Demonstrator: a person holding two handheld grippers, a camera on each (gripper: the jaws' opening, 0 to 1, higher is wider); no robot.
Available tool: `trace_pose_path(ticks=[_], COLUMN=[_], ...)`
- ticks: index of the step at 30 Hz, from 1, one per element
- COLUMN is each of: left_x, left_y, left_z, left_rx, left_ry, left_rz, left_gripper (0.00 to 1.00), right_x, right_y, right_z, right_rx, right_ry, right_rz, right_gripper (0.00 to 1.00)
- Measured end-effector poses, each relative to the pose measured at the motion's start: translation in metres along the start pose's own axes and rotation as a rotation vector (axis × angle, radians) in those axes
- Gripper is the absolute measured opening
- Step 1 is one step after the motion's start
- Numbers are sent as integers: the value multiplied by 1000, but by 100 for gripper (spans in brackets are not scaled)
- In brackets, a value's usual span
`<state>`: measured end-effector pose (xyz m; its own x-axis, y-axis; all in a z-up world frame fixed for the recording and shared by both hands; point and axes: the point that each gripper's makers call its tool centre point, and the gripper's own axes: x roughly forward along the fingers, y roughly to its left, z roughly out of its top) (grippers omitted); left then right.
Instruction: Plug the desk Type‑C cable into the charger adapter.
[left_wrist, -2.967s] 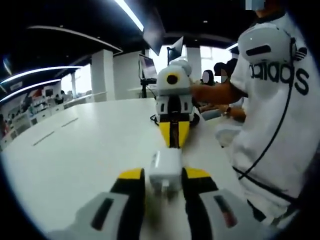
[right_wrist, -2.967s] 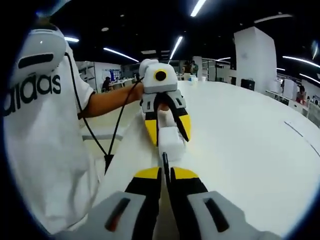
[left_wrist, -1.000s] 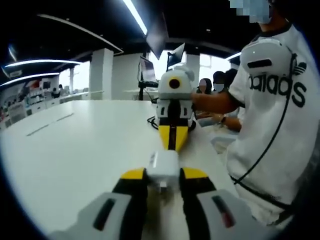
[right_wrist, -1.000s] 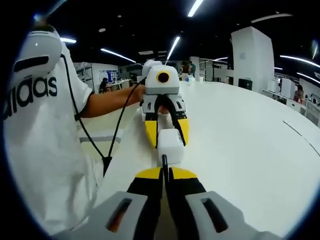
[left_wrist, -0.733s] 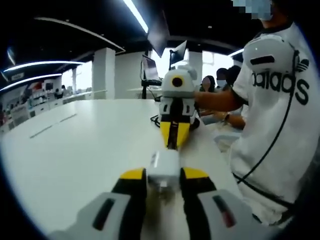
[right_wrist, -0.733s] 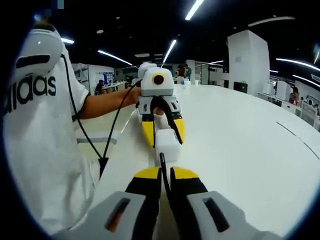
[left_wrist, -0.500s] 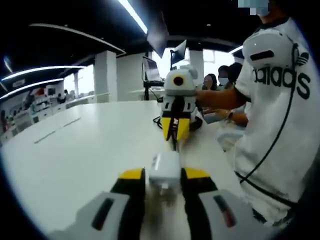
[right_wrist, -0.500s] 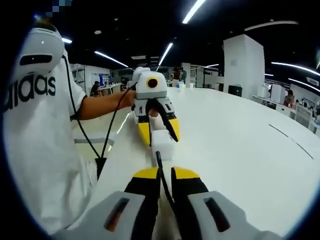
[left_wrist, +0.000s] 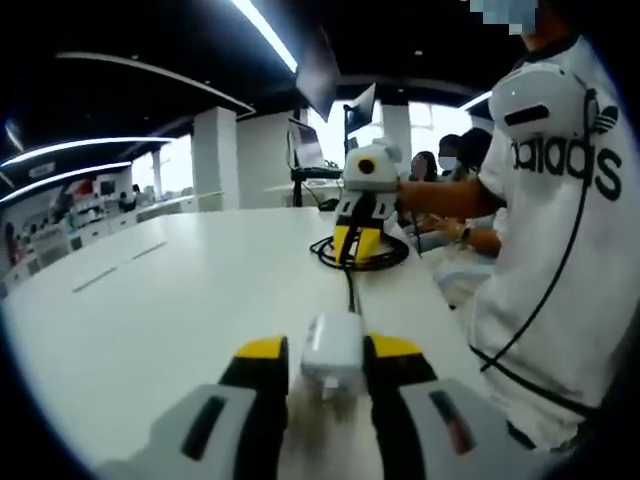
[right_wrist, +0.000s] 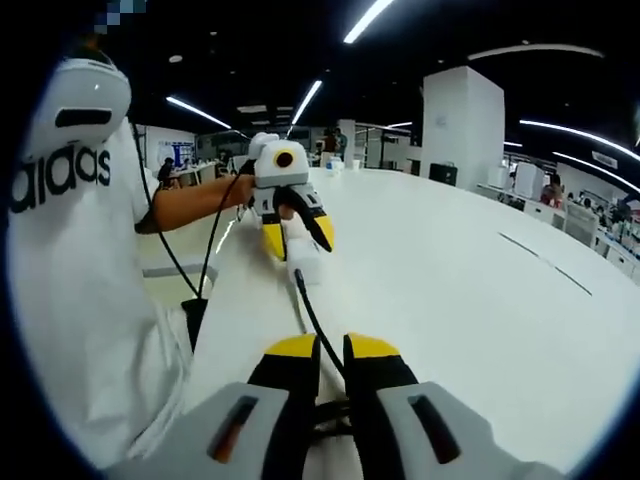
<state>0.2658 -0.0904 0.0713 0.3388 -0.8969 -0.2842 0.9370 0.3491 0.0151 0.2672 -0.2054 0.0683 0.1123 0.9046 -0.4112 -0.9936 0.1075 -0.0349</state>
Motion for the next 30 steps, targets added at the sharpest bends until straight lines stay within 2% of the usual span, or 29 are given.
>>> trace_pose_path(ticks=[9,23,30], left_x=[3,6,8], left_y=[-2,1,1], left_z=[0,2,4], left_rx=[5,12,17], left_ry=[8,10,7], left_rz=[7,10,7], left_gripper=[29,29,30], right_x=[-29,-97,-111], right_y=[-14,-44,-48], right_z=[-17,-58,-68], right_rx=[17,80,87], right_ry=[34,112,136], right_rz=[-82,-249,-297], right_gripper=[8,11,15])
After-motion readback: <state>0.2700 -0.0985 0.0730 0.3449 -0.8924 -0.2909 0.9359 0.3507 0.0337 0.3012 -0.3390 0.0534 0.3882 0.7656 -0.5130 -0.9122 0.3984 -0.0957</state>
